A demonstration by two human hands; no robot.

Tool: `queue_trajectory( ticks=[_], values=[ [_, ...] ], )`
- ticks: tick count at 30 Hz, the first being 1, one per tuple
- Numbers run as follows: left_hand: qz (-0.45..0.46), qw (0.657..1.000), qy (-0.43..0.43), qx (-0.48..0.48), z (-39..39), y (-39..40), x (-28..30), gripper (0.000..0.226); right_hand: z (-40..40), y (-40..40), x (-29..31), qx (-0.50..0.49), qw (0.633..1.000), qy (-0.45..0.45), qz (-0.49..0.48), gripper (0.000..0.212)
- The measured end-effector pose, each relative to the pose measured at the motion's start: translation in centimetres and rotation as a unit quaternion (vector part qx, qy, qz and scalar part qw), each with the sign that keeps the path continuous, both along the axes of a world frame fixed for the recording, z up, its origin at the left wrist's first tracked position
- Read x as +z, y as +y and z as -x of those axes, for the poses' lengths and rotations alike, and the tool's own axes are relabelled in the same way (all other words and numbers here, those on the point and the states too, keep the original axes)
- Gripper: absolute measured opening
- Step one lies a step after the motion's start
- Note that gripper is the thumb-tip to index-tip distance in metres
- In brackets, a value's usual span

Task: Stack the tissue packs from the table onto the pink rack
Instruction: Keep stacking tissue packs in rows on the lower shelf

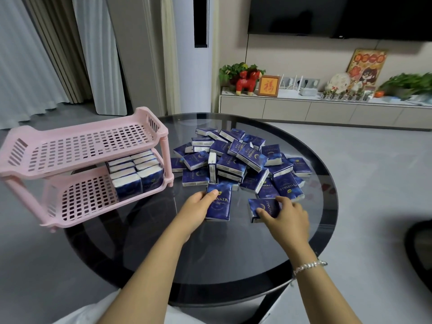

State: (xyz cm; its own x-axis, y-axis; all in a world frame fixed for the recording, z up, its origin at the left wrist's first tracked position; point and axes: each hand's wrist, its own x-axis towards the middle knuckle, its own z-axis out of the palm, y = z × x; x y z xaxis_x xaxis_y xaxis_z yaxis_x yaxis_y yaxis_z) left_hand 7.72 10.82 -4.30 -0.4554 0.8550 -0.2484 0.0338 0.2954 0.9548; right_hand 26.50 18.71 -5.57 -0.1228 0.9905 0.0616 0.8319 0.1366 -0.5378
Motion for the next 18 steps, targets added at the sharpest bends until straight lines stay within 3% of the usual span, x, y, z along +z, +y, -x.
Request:
queue_trajectory(
  ticks=[7, 11, 18],
  values=[
    [-0.006, 1.000, 0.010, 0.021, -0.4, -0.3, 0.3, 0.033, 0.3, 0.5, -0.1, 0.048, 0.987, 0.113, 0.100, 0.076],
    [-0.012, 0.999, 0.030, 0.033, -0.6, -0.4, 0.3, 0.038, 0.5, -0.5, -0.3, 0.057, 0.963, 0.247, 0.089, 0.035],
    [0.007, 0.998, 0.049, 0.040, -1.2, -0.4, 0.1, 0.044, 1.7, -3.1, 0.8, -0.008, 0.861, 0.491, 0.133, 0.022]
  ],
)
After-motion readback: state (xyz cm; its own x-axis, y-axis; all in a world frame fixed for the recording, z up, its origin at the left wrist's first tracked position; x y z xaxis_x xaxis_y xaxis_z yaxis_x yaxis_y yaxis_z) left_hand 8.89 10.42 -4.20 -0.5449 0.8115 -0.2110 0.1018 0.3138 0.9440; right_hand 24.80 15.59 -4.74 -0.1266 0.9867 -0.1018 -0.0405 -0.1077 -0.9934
